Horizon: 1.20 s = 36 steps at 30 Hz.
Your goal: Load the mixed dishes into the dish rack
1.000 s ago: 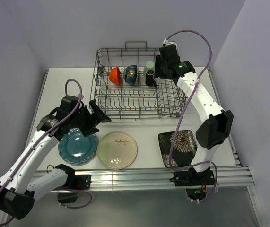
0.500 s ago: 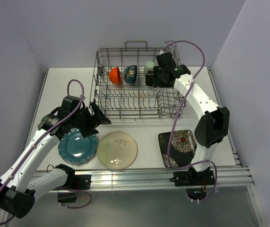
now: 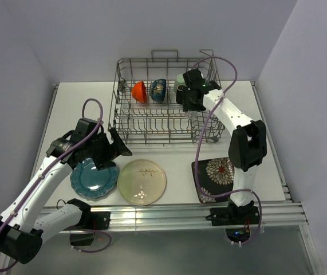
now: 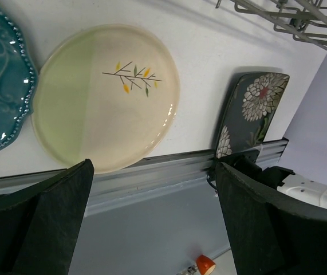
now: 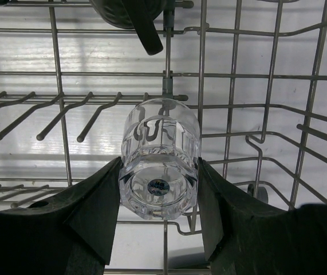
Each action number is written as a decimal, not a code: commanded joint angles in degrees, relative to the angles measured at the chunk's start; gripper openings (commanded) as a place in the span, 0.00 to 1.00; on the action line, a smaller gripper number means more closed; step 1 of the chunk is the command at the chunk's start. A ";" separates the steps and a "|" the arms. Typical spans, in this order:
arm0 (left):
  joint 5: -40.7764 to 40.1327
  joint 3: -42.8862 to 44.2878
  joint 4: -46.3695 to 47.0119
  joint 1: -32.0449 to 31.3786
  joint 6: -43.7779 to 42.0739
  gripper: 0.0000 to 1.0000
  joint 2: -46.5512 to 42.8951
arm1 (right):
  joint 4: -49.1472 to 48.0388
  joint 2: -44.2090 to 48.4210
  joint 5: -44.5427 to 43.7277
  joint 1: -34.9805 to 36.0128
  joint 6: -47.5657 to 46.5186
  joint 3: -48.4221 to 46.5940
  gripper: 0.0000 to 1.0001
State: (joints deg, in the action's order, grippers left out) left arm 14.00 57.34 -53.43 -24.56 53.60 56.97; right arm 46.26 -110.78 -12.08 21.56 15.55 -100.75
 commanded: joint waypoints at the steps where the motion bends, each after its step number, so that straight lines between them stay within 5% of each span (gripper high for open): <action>1: -2.13 1.11 -1.85 0.30 -2.01 0.94 -1.24 | -0.64 -0.49 -3.83 -0.20 -0.78 -1.12 0.09; 7: -1.87 -2.75 -2.64 0.30 -2.45 0.93 -1.60 | -0.29 -0.84 -3.74 -0.12 -0.26 -0.68 0.66; 10: -2.31 -5.12 -3.87 0.12 -2.89 0.93 -1.86 | -0.82 -0.22 -3.92 0.15 -0.43 0.73 0.84; 32: -2.31 -13.39 -4.58 0.12 1.59 0.92 -8.54 | -0.12 13.74 -5.33 3.13 1.06 3.45 0.90; 36: 1.98 -13.75 -0.73 -0.05 0.19 0.82 -7.93 | 1.11 19.79 -5.59 3.66 1.41 5.12 0.90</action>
State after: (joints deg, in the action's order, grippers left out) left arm 12.47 43.79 -58.37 -24.56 54.59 49.43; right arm 46.70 -97.21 -16.01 24.53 16.03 -96.49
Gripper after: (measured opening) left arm 0.855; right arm 0.898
